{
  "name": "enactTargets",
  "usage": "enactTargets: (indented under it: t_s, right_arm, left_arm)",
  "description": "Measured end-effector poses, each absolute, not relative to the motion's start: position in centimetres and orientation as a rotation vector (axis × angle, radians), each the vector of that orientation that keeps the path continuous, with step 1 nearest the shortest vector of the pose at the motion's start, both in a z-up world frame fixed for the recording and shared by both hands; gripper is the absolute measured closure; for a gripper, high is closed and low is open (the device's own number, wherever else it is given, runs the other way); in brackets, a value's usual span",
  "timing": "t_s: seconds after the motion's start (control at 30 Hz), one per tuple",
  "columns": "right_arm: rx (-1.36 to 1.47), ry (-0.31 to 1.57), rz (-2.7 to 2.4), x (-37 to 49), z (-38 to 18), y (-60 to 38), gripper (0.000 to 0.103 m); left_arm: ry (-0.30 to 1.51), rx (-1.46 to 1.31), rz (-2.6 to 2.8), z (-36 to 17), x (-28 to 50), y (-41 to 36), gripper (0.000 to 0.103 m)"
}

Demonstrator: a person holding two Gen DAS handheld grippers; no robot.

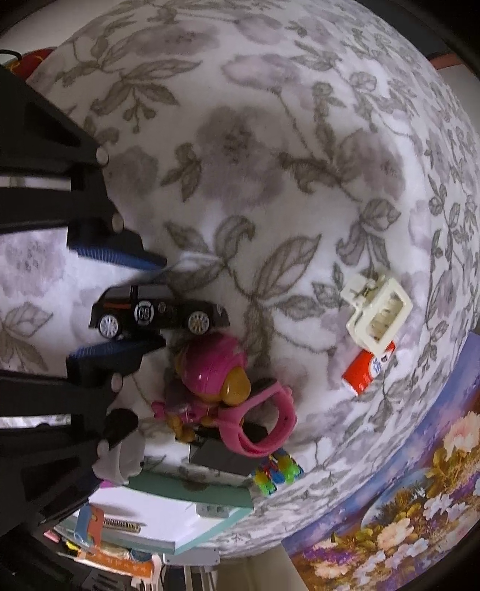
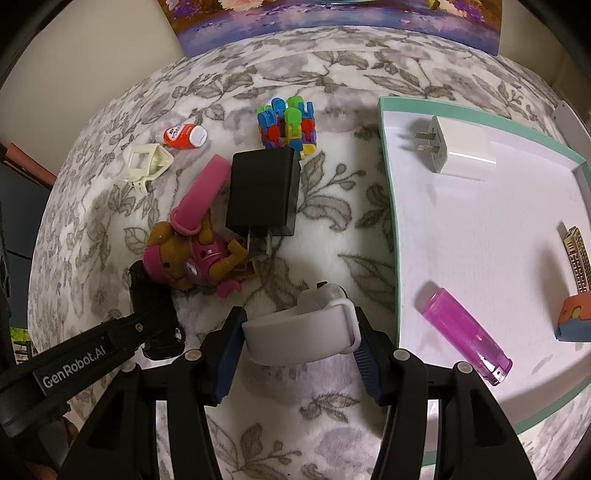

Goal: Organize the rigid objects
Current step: 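Carry the white band and black car over the tray and open both grippers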

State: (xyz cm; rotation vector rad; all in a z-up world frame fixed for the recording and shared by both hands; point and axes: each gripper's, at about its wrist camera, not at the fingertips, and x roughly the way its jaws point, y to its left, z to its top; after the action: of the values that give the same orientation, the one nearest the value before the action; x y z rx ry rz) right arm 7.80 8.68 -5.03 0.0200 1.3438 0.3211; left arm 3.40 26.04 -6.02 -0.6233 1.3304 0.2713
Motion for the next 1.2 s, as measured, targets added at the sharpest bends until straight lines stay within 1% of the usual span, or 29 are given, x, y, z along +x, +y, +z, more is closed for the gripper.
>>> enactTargets:
  t_s: [0.03,0.4,0.93,1.2]
  right_arm:
    - [0.021,1.344,0.322,7.8,-5.0,8.7,0.045]
    - [0.033,1.349,0.331,7.6,-4.5,8.4,0.046]
    - [0.141,1.246,0.297,8.1,0.0,4.0,0.046]
    - [0.198,1.204,0.207,9.1,1.1,0.1,0.046]
  left_arm:
    - [1.331,-0.622,0.268,-6.1,3.4,26.0,0.074]
    - [1.305,-0.616,0.269,-5.4,3.4,25.4,0.074]
    - [1.097,-0.589,0.184,2.1,3.7,24.0,0.074]
    - [1.059,-0.531,0.125,3.9,4.6,20.9,0.074]
